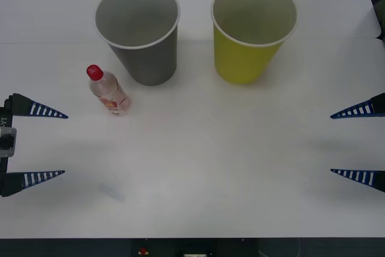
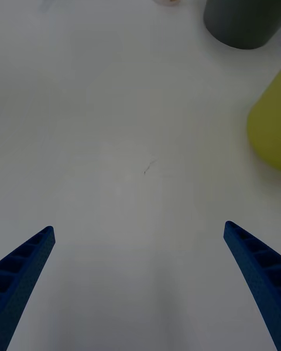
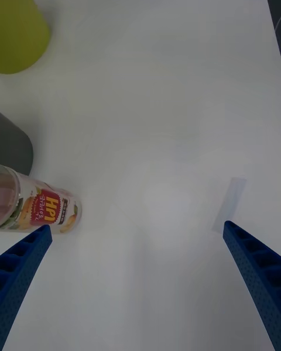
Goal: Put the can into the green bin and the plastic bottle into the gray bin
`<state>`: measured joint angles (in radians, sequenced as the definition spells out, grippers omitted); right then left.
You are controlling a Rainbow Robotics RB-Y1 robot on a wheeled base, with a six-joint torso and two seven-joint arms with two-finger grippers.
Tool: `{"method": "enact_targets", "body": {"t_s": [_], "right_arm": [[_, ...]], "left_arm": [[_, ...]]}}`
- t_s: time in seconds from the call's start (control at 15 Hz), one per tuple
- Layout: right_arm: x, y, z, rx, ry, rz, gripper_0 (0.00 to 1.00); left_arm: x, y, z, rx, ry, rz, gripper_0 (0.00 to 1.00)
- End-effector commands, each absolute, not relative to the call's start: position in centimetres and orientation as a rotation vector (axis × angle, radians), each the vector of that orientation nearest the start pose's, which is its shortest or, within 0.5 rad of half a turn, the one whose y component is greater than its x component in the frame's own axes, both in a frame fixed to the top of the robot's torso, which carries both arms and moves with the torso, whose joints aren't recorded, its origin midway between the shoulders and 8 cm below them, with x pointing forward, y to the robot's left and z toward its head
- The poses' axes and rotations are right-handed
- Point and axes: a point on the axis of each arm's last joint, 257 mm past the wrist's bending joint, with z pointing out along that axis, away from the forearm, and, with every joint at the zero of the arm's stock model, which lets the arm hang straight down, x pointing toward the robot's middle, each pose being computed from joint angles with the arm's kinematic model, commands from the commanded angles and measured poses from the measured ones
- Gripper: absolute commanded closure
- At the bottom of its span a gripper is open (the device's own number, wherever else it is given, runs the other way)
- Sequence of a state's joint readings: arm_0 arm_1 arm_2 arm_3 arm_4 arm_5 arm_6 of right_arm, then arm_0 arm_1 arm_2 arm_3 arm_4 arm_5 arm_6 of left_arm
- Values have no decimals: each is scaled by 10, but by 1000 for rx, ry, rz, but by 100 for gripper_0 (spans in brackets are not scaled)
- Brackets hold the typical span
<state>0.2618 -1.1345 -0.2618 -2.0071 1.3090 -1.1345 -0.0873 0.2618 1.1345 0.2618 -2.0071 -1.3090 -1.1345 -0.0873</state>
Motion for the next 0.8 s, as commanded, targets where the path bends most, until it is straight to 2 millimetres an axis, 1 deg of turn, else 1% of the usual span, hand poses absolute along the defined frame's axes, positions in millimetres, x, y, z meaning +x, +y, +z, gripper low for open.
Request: {"method": "enact_targets", "body": {"t_s": [0.07, 0.2, 0.33, 0.6, 0.8], "right_arm": [[341, -286, -167, -1634, 1596, 209, 0], [341, -286, -167, -1634, 1596, 209, 0], [341, -286, -167, -1634, 1596, 209, 0], [341, -286, -167, -1634, 1596, 209, 0], [341, -286, -167, -1634, 1596, 209, 0]], "left_arm": [[341, 286, -167, 1762, 1444, -118, 0], [350, 287, -156, 1724, 1430, -95, 0], [351, 292, -150, 1726, 1427, -75, 0], [355, 310, -159, 1583, 1527, -161, 0], [354, 316, -166, 1492, 1569, -234, 0]]}}
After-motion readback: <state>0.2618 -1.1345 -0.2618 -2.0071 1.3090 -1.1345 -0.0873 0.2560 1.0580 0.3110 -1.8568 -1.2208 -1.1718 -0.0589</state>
